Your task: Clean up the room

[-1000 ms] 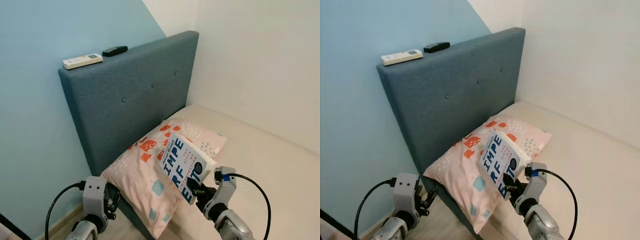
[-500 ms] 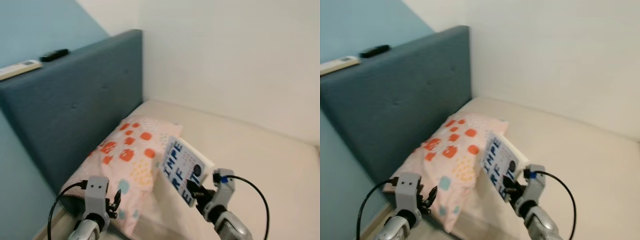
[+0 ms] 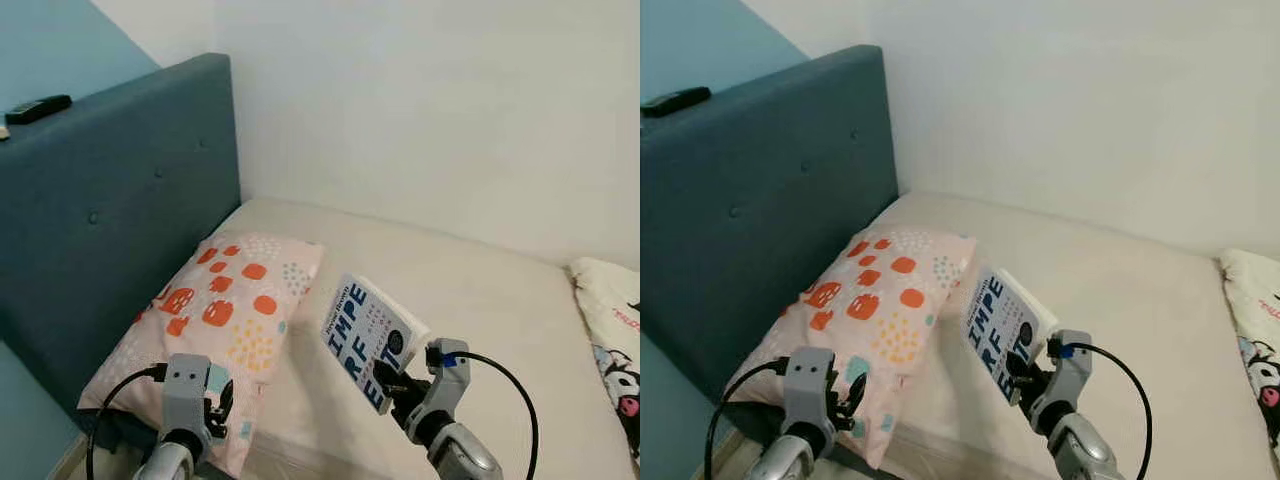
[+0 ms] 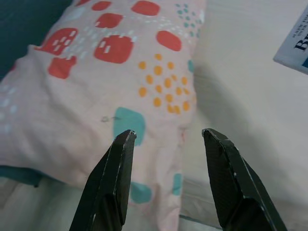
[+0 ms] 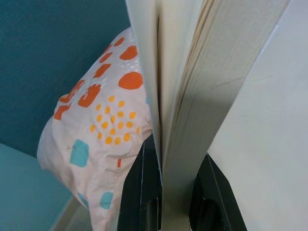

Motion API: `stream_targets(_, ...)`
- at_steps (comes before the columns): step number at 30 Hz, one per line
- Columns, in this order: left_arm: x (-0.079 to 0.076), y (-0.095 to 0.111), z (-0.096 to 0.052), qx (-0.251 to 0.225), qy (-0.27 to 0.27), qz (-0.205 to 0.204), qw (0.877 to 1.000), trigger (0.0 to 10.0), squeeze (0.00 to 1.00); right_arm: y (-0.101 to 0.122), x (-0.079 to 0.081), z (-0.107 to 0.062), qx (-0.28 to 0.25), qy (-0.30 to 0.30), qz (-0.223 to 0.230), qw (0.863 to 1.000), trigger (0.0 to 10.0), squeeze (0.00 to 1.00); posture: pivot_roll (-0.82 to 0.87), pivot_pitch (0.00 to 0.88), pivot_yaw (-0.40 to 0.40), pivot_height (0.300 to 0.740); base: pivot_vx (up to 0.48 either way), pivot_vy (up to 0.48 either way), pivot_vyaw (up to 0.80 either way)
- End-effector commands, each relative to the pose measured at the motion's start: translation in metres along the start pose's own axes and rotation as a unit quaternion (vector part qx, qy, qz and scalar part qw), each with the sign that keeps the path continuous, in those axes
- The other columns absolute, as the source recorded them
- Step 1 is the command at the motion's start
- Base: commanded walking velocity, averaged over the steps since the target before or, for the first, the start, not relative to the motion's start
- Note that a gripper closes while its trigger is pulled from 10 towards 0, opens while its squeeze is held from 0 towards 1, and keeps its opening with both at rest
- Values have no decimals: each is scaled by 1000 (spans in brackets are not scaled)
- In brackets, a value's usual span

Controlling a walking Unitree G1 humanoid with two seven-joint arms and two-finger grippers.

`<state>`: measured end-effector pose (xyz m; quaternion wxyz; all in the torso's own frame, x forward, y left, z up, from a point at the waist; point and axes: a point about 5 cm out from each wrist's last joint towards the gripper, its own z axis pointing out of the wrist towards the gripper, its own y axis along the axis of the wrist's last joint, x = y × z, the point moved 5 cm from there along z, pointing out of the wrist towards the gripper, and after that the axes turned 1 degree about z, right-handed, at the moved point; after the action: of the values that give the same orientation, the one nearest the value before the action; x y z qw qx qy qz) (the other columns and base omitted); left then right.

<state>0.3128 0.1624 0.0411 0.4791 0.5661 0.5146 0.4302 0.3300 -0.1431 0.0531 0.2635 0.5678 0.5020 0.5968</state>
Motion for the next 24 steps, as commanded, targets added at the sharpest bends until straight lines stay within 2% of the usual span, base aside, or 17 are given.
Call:
stream_targets(1, 3, -5, 0, 6, 4, 6, 1000, 10000, 0, 4, -2, 0, -10, 0, -9, 1000, 10000, 0, 24, 125, -63, 731, 0, 0, 0)
stream_targets(8, -1, -4, 0, 3, -7, 7, 1000, 10000, 0, 3, -4, 0, -13, -4, -8, 1000, 10000, 0, 26, 127, -62, 731, 0, 0, 0)
stream_targets(12, -3, -3, 0, 1, -11, 15, 1000, 10000, 0, 3, -4, -1, -14, -5, -9, 1000, 10000, 0, 28, 127, -60, 731, 0, 476, 0)
stream_targets(24, -4, 2, 1, -10, -11, 6, 1000, 10000, 0, 5, -4, -1, -21, -6, -8, 1000, 10000, 0, 28, 126, -53, 731, 0, 0, 0)
